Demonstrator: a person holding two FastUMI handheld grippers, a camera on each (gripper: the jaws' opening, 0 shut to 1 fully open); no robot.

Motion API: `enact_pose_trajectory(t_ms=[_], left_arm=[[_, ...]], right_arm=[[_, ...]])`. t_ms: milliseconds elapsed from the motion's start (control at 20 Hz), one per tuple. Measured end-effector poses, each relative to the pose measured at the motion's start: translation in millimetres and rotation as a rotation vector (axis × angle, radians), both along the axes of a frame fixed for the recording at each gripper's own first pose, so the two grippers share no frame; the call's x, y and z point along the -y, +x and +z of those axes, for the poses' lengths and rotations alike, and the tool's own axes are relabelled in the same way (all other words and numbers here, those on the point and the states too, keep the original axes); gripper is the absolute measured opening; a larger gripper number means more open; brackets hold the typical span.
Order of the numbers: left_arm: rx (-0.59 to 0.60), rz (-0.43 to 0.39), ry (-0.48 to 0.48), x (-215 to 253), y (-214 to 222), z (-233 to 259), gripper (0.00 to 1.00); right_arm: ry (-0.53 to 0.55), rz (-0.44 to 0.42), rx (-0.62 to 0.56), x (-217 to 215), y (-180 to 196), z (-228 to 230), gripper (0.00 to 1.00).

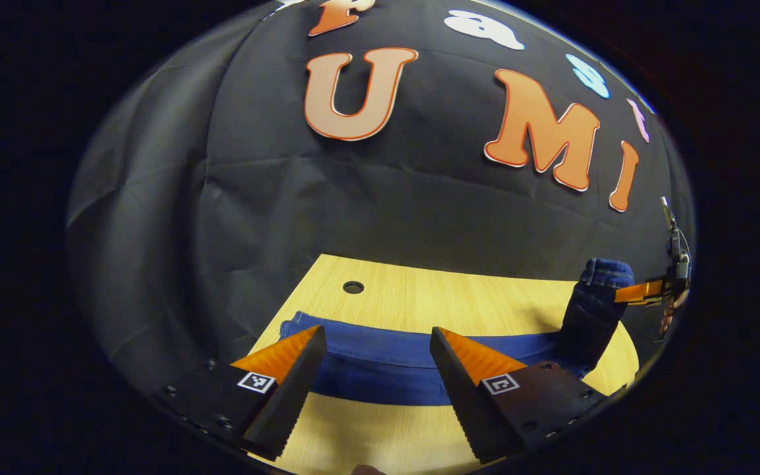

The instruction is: Grasp the waist and the cuffs of the jeans and fold them to make the two legs overlap; first hold the waist and fold one-third of the jeans toward the cuffs, then hold the cuffs and fold the remaining one-third in the same direction to finish folding.

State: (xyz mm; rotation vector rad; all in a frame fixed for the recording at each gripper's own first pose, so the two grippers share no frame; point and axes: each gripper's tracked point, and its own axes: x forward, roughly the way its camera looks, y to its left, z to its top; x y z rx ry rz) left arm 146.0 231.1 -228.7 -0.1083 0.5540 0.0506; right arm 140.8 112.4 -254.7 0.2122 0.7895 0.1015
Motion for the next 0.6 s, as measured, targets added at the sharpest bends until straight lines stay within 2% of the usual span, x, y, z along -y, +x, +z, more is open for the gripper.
enact_pose_trajectory(t_ms=[200,250,300,350,450,600], left_arm=[[-0.034,0.039,-0.014,-9,-7,-6,0.98],[-0.045,0.049,-0.016,-11,-9,-8,1.0],[-0.055,0.058,-0.021,-13,-10,-9,0.98],[-0.064,0.068,-0.026,-14,-12,-11,1.0],[-0.081,0.087,-0.039,-17,-15,-14,0.98],[-0.125,0.12,-0.087,-19,-21,-24,0.98]], right_arm=[[-0.059,0.046,-0.033,-38,1,-28,0.14],[-0.057,0.049,-0.058,-46,-1,-36,0.14],[-0.027,0.057,-0.084,-58,-5,-39,0.14],[0.006,0.057,-0.107,-68,-8,-43,0.22],[0.047,0.043,-0.101,-82,-5,-39,0.58],[0.055,0.031,-0.089,-84,-2,-34,0.75]])
